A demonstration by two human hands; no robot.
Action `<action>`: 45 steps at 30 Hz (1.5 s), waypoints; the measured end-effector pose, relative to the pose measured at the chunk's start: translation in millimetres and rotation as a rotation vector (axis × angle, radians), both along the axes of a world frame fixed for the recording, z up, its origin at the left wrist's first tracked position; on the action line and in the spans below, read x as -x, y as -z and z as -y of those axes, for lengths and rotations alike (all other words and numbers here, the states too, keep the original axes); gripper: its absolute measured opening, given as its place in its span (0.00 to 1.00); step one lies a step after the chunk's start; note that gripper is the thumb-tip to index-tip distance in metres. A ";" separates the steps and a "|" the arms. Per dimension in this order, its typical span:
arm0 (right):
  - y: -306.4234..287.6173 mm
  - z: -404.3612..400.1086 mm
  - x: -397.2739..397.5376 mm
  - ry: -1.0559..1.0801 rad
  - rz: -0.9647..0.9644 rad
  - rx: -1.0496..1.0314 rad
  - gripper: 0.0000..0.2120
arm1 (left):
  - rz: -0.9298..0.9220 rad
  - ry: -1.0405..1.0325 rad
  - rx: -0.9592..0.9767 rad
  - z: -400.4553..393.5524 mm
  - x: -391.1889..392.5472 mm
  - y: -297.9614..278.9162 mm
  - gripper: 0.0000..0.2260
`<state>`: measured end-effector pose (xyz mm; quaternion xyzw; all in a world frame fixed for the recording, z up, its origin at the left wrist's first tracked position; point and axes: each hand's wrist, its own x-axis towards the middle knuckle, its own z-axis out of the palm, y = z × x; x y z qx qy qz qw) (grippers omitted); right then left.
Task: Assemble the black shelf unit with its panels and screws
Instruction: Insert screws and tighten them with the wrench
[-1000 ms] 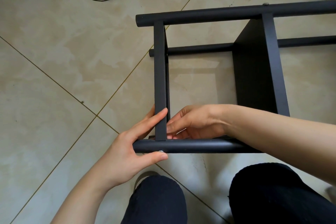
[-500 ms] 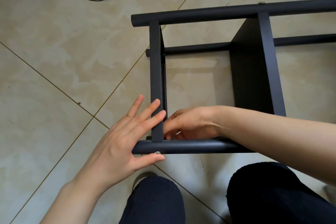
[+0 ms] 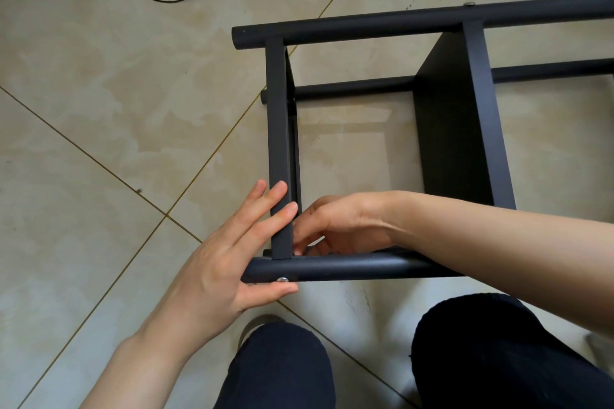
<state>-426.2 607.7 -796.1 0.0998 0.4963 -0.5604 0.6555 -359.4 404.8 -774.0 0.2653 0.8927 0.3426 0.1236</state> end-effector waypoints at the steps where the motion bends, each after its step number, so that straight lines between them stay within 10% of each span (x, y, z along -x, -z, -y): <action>1: -0.2 -0.7 0.8 -0.003 -0.007 0.009 0.06 | 0.013 0.002 -0.003 0.6 0.0 -0.3 0.36; 5: -1.6 -5.4 3.6 -0.030 -0.009 0.029 0.16 | 0.080 -0.029 -0.049 0.6 -3.5 -2.0 0.34; 13: -1.4 -0.7 2.8 -0.057 -0.057 -0.054 0.03 | 0.033 -0.024 -0.028 0.0 -1.0 -5.8 0.32; 45: 1.8 -5.1 5.1 -0.051 -0.009 0.058 0.07 | -0.077 0.045 -0.040 3.0 12.2 -5.5 0.31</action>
